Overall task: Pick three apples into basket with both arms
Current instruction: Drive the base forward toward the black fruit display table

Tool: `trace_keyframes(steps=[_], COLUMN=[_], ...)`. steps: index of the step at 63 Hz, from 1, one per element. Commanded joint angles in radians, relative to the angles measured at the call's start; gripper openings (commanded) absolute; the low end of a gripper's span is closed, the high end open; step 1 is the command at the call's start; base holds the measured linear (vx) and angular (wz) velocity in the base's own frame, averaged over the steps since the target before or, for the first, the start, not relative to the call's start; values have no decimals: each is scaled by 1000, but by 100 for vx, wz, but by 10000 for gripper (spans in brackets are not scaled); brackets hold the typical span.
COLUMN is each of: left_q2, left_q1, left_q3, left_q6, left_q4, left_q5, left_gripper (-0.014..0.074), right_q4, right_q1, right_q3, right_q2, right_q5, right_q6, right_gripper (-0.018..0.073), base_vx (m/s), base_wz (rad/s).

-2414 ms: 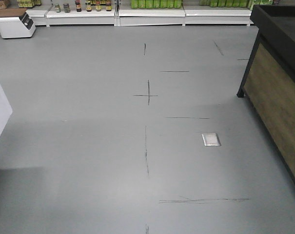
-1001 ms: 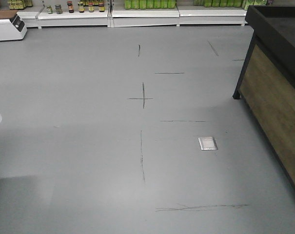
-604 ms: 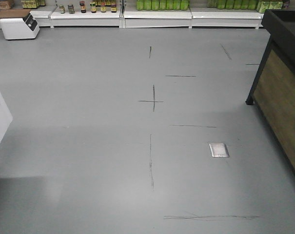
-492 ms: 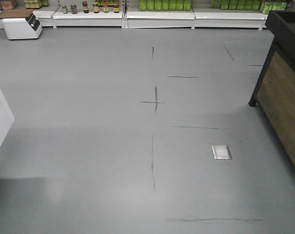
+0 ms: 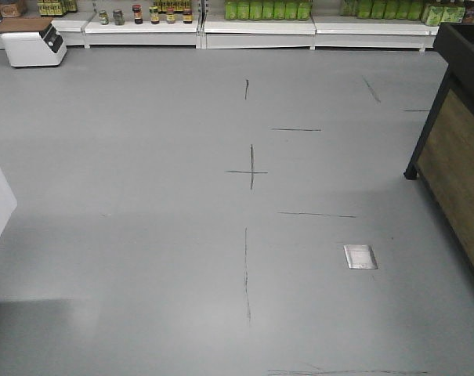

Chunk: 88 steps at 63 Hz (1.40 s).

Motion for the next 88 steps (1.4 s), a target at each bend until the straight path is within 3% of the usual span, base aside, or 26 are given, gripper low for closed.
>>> trace_keyframes(steps=[1, 88], left_q2=[-15, -15], left_q1=[1, 1], left_q3=[24, 24], left_q6=[-7, -7], left_q4=[-3, -3], left_q5=[-75, -75], left_gripper=[-6, -6], right_q4=[-3, -3], right_q1=[1, 1], right_q3=[14, 14], right_q2=[-8, -8], right_q5=[-73, -73], right_q6=[-7, -7], right_gripper=[-9, -9], base_vx=[13, 15], base_wz=[-5, -7])
